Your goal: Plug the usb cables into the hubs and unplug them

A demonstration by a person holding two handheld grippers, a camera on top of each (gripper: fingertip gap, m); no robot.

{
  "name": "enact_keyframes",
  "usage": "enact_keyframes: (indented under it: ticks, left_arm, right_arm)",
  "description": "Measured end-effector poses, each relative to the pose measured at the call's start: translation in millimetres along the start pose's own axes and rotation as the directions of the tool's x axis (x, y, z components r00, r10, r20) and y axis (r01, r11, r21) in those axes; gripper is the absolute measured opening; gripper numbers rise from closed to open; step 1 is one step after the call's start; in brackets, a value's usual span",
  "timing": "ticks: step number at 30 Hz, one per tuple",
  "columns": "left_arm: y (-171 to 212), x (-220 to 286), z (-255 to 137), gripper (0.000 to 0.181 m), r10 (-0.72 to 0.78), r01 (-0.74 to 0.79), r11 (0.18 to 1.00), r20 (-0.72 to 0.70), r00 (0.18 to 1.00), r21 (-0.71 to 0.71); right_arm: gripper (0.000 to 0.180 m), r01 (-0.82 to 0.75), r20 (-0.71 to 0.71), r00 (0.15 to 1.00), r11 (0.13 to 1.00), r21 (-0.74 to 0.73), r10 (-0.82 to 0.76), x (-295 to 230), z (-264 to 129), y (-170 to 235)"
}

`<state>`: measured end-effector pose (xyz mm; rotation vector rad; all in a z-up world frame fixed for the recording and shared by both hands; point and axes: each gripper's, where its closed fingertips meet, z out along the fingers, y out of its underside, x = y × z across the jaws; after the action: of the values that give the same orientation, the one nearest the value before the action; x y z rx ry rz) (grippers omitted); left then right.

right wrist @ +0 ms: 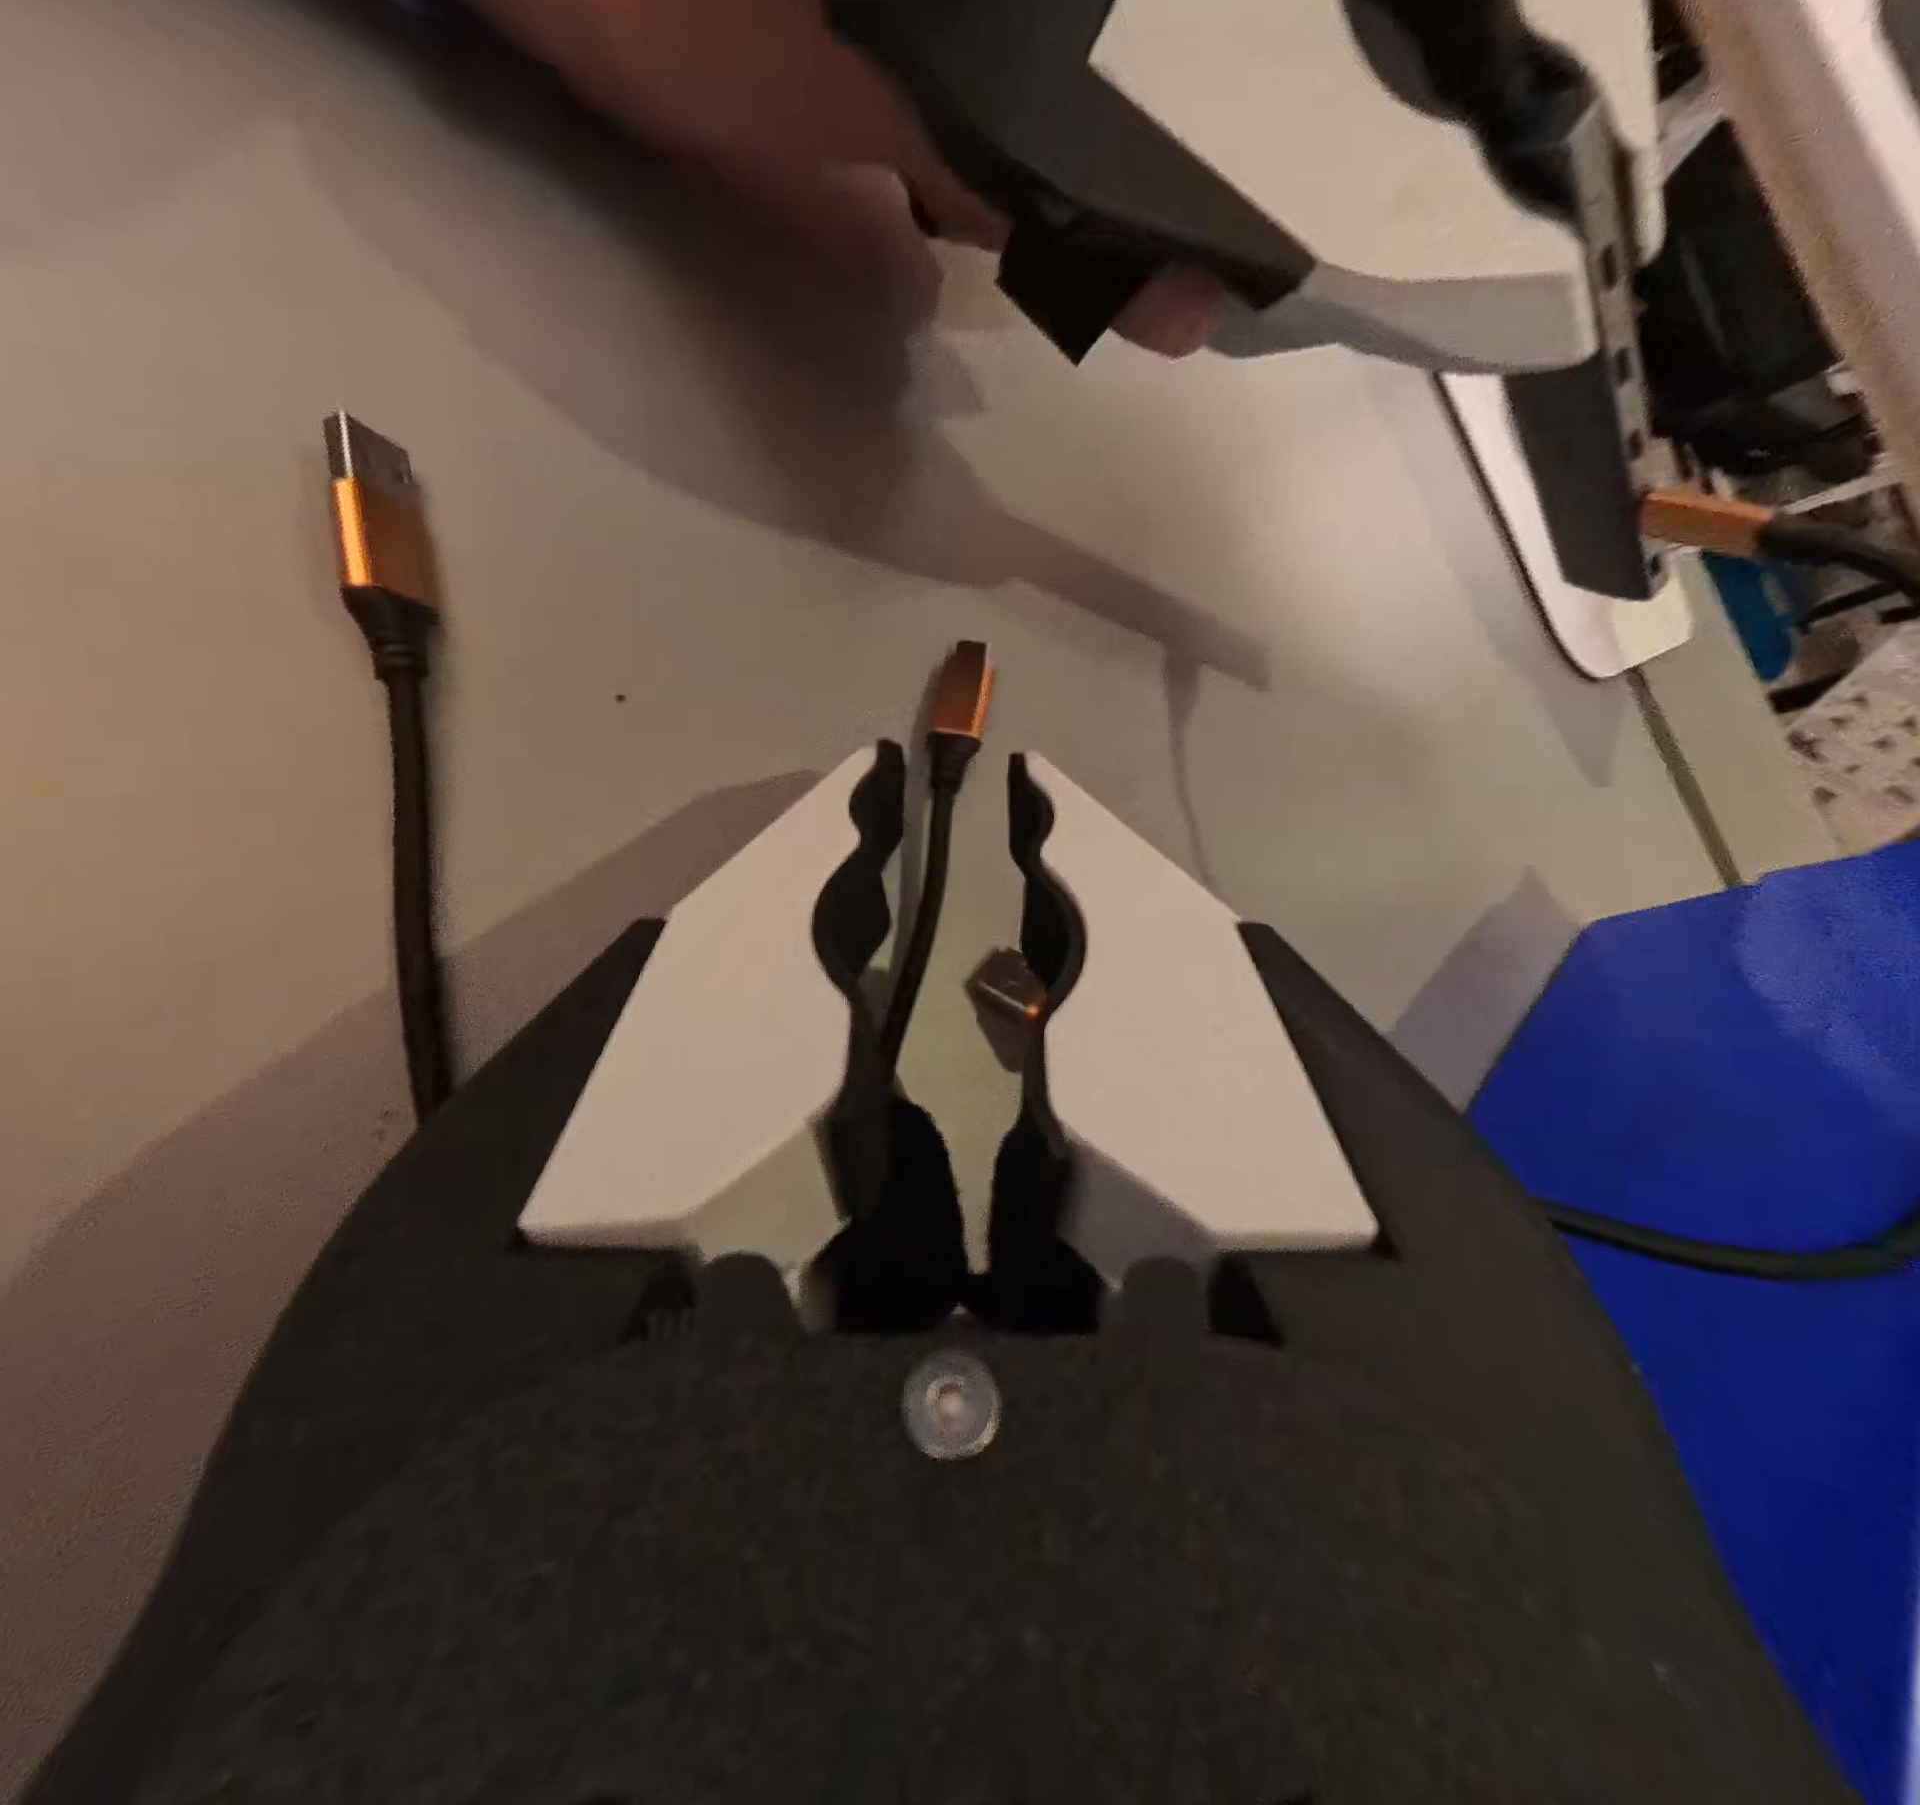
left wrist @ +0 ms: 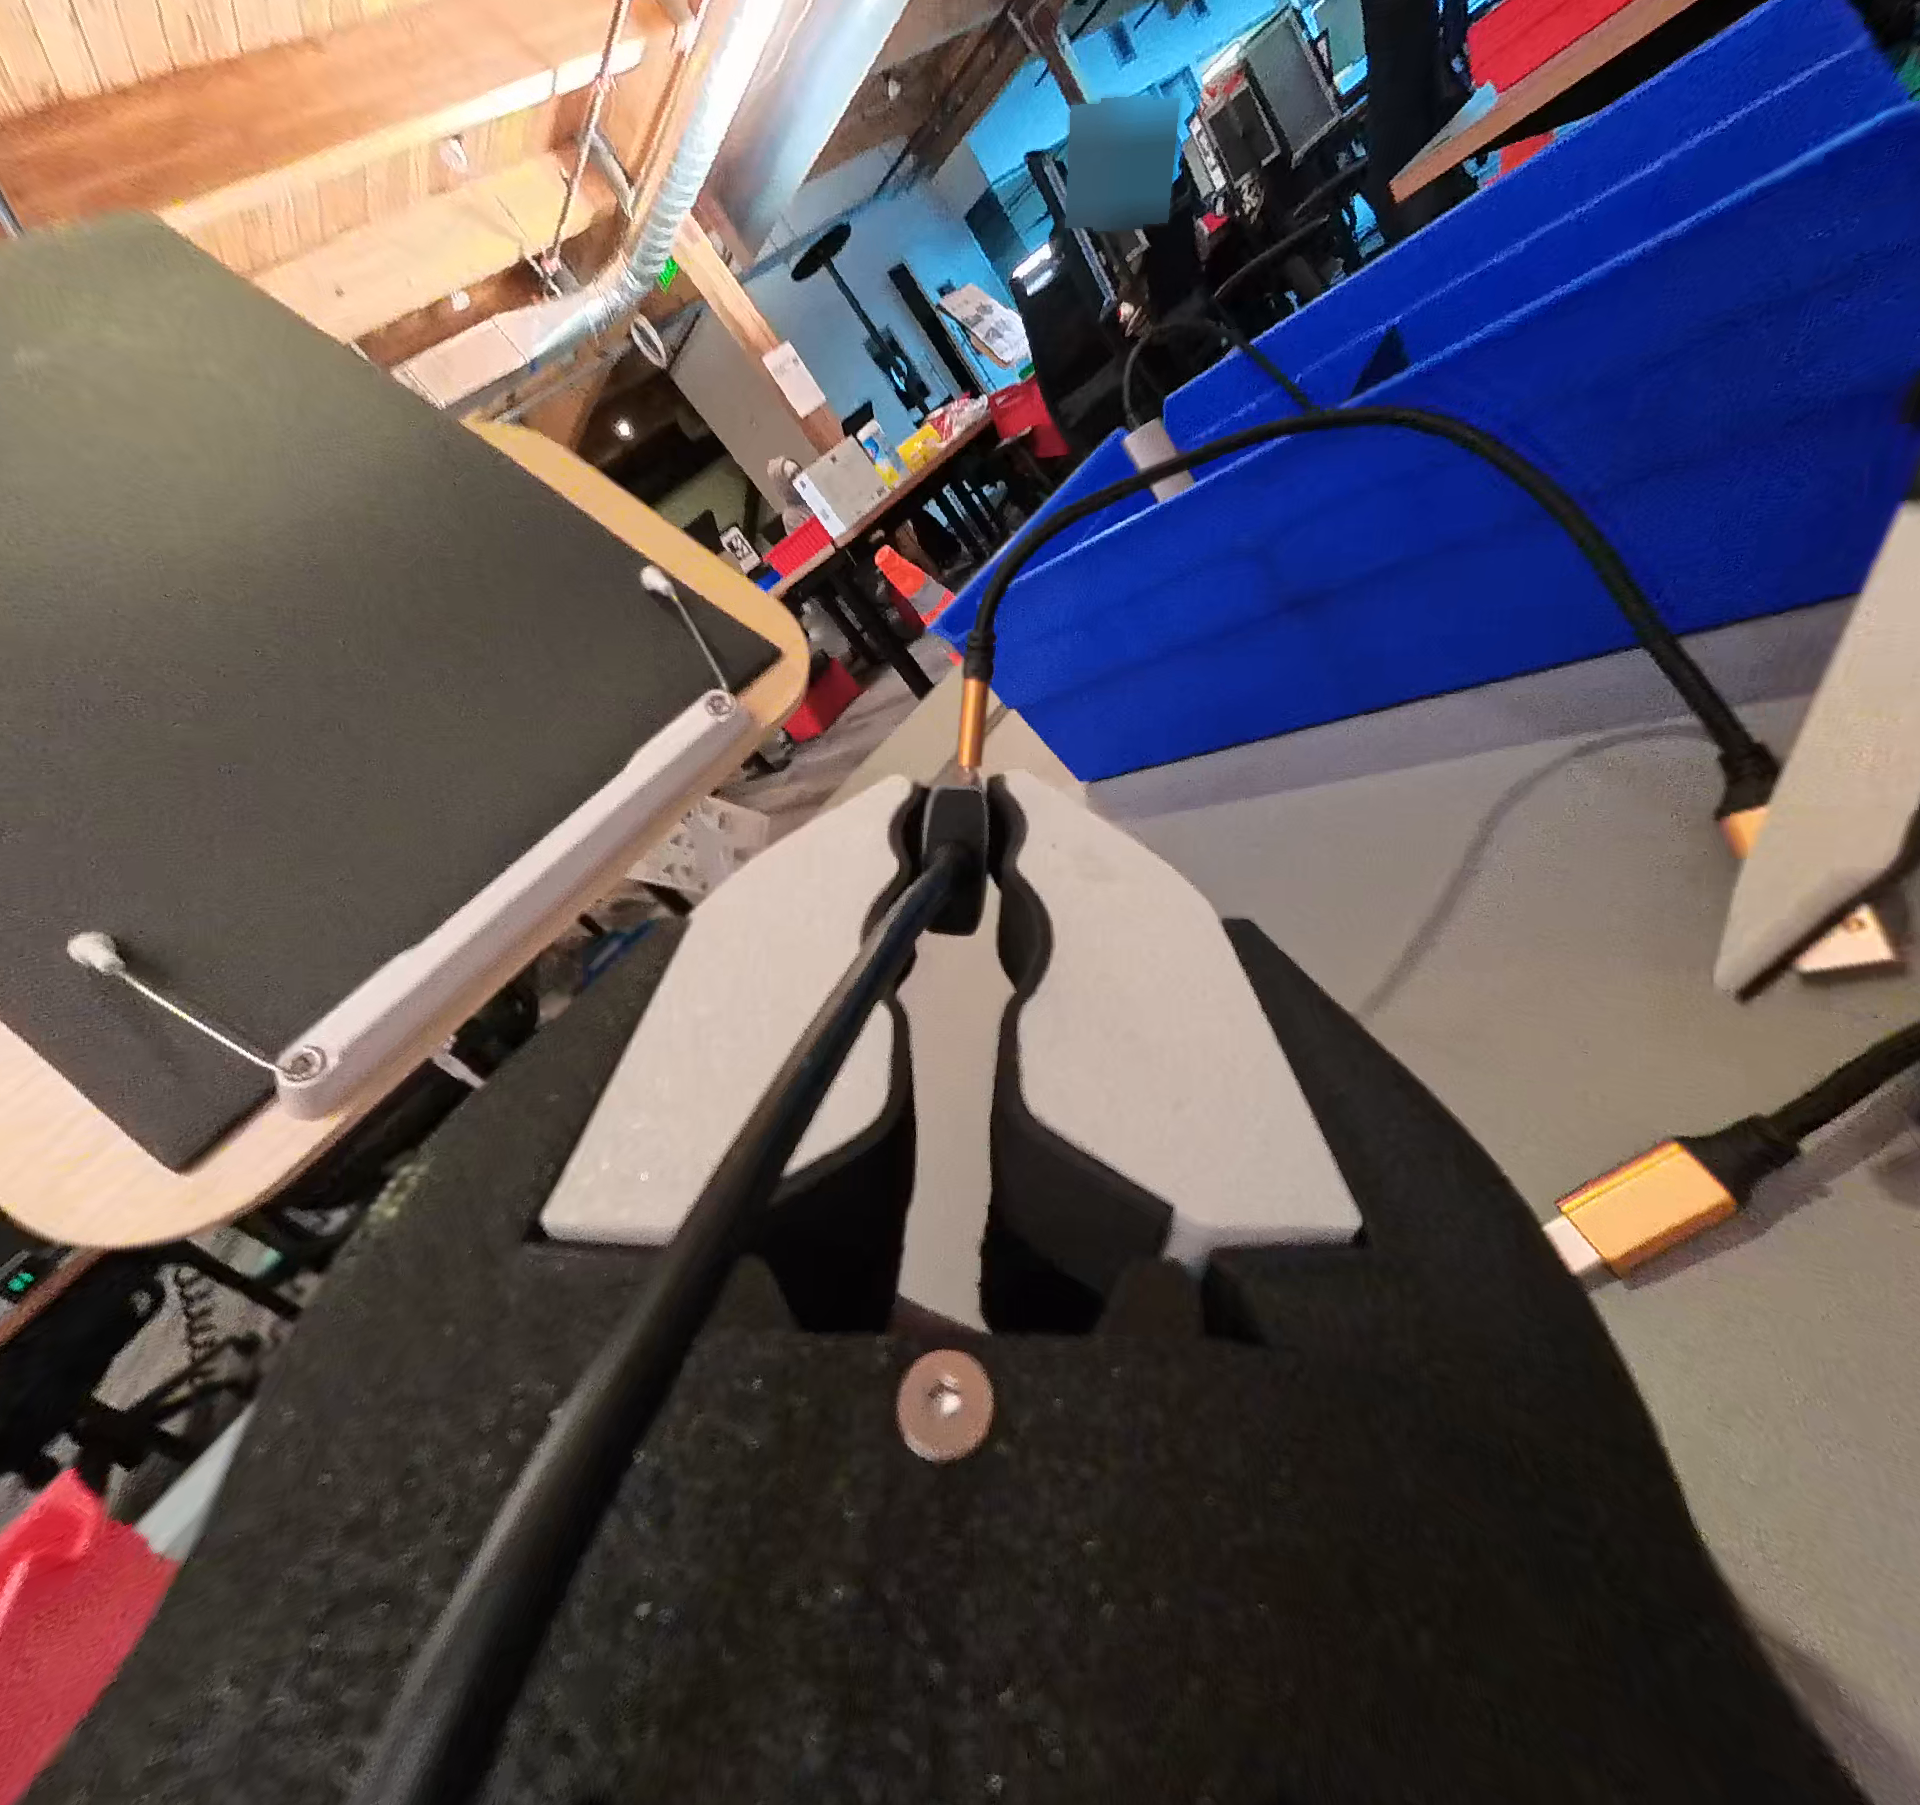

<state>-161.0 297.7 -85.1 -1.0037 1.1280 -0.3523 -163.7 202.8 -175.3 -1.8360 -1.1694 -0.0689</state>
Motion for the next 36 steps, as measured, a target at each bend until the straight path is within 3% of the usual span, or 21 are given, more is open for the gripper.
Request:
enact_keyframes:
  ticks: [4, 6, 11, 14, 19, 24, 29, 36]
  left_arm:
    - [2.4, 2.2, 1.3, 0.01, -0.014, 0.014, 1.0, -0.018, 1.0, -0.01]
    - [1.4, 3.9, 1.2, 0.01, -0.015, 0.015, 1.0, -0.025, 1.0, -0.009]
    - [2.1, 10.3, 2.1, 0.01, 0.01, -0.011, 1.0, -0.049, 0.999, -0.015]
    - [1.0, 13.5, 1.8, 0.01, 0.07, -0.07, 0.998, -0.049, 0.996, -0.003]
    - [-6.5, 19.9, -0.4, 0.01, 0.252, -0.251, 0.967, -0.022, 0.967, 0.039]
    - [-23.5, 39.7, -5.8, 0.01, 0.492, -0.49, 0.864, 0.009, 0.87, 0.113]
    - [-34.4, 61.1, -10.2, 0.01, 0.586, -0.576, 0.799, -0.004, 0.811, 0.173]
    - [-37.6, 67.2, -12.0, 0.01, 0.622, -0.609, 0.768, -0.003, 0.783, 0.195]
  right_arm:
    - [0.019, -0.031, 0.022, 0.999, 0.998, -0.05, 0.032, 3.5, 12.7, 5.8]
    - [0.007, -0.032, 0.029, 0.999, 0.995, -0.093, 0.035, 2.1, 19.3, 16.6]
    - [0.006, -0.002, 0.019, 1.0, 0.997, -0.081, 0.004, 3.8, 20.6, 15.9]
    - [0.006, -0.024, 0.02, 1.0, 0.998, -0.063, 0.025, 8.4, 11.4, 10.9]
    - [0.005, -0.266, 0.111, 0.959, 0.963, 0.051, 0.259, 31.0, -32.1, -16.2]
    - [0.005, -0.439, 0.186, 0.886, 0.897, 0.047, 0.424, 51.6, -65.9, -28.8]
    - [0.005, -0.419, 0.163, 0.893, 0.907, -0.037, 0.419, 50.8, -65.7, -19.0]
    - [0.005, -0.445, 0.2, 0.873, 0.894, -0.048, 0.445, 45.0, -63.7, -18.2]
